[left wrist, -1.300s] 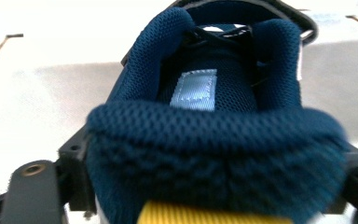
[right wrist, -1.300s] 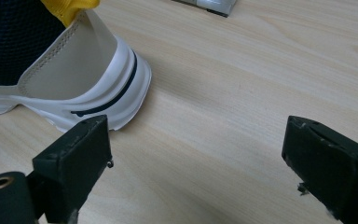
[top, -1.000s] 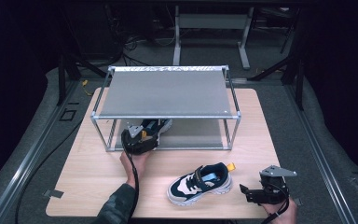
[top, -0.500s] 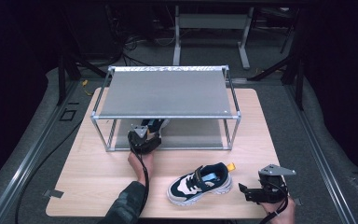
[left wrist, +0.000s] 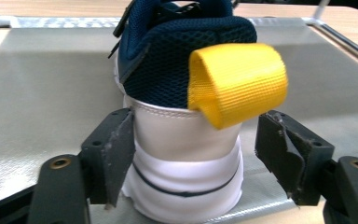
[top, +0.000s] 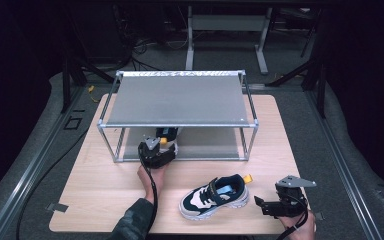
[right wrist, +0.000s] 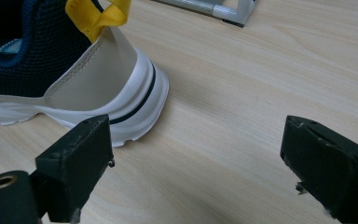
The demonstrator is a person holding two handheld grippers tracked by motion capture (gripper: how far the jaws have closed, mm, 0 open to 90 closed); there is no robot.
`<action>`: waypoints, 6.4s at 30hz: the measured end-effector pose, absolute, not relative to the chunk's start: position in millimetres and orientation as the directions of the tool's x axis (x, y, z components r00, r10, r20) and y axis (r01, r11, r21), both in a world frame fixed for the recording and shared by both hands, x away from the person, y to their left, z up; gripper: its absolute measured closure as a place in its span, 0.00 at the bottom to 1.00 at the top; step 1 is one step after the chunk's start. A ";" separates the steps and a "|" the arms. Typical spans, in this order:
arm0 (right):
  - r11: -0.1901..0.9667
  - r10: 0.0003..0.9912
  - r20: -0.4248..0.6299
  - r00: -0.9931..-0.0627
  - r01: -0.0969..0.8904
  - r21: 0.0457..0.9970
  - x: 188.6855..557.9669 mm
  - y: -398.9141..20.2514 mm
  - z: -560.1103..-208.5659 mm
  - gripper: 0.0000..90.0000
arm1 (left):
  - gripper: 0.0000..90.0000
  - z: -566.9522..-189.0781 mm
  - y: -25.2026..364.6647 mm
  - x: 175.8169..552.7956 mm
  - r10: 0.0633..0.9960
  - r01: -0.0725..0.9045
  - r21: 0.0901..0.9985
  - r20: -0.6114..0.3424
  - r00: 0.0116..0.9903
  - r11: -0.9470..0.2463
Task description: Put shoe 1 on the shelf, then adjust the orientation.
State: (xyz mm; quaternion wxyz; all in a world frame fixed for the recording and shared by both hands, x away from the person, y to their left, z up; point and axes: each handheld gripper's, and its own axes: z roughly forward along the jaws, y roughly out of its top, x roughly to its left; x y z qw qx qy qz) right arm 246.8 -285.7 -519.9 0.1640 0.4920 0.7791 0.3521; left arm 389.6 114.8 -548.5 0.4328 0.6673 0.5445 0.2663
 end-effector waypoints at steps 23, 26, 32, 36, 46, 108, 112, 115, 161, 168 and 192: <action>0.318 0.855 0.064 -0.515 0.617 0.720 240.5 -276.2 -487.9 0.09 | 0.04 -519.3 172.7 343.2 0.888 0.536 0.806 -0.028 0.459 -0.252; 0.323 0.851 0.056 -0.522 0.605 0.728 239.9 -273.8 -483.5 0.09 | 0.04 -520.3 185.8 333.1 0.889 0.541 0.796 -0.006 0.457 -0.273; 0.355 0.834 0.043 -0.551 0.593 0.723 240.0 -265.1 -469.8 0.09 | 0.00 -524.2 215.8 315.1 0.893 0.564 0.767 0.024 0.450 -0.306; 0.383 0.821 0.024 -0.570 0.583 0.716 241.5 -256.0 -460.8 0.09 | 0.00 -527.6 233.2 300.5 0.900 0.569 0.771 0.013 0.436 -0.288; 0.510 0.720 0.001 -0.694 0.530 0.678 251.9 -207.1 -453.1 0.11 | 0.00 -529.3 252.4 277.8 0.902 0.564 0.773 0.023 0.430 -0.288; 0.587 0.643 0.024 -0.766 0.513 0.626 286.3 -204.8 -468.5 0.20 | 0.00 -542.1 252.7 258.0 0.897 0.563 0.789 -0.034 0.441 -0.247; 0.596 0.627 0.042 -0.778 0.514 0.617 291.2 -204.8 -477.3 0.20 | 0.00 -543.5 253.4 259.5 0.897 0.570 0.785 -0.043 0.440 -0.242; 0.598 0.611 0.065 -0.789 0.513 0.616 294.9 -203.3 -486.4 0.21 | 0.00 -543.8 255.6 260.4 0.898 0.577 0.782 -0.051 0.438 -0.237; 0.645 0.587 -0.005 -0.809 0.464 0.607 289.0 -187.7 -499.9 0.19 | 0.00 -535.8 261.1 257.9 0.906 0.571 0.788 -0.040 0.420 -0.230; 0.579 0.668 -0.003 -0.744 0.518 0.630 281.1 -184.4 -502.3 0.28 | 0.00 -535.7 261.3 257.9 0.907 0.564 0.795 -0.043 0.419 -0.223; 0.325 0.837 0.073 -0.543 0.599 0.732 265.2 -177.0 -536.4 0.00 | 0.00 -539.5 257.2 258.7 0.905 0.570 0.791 -0.052 0.421 -0.220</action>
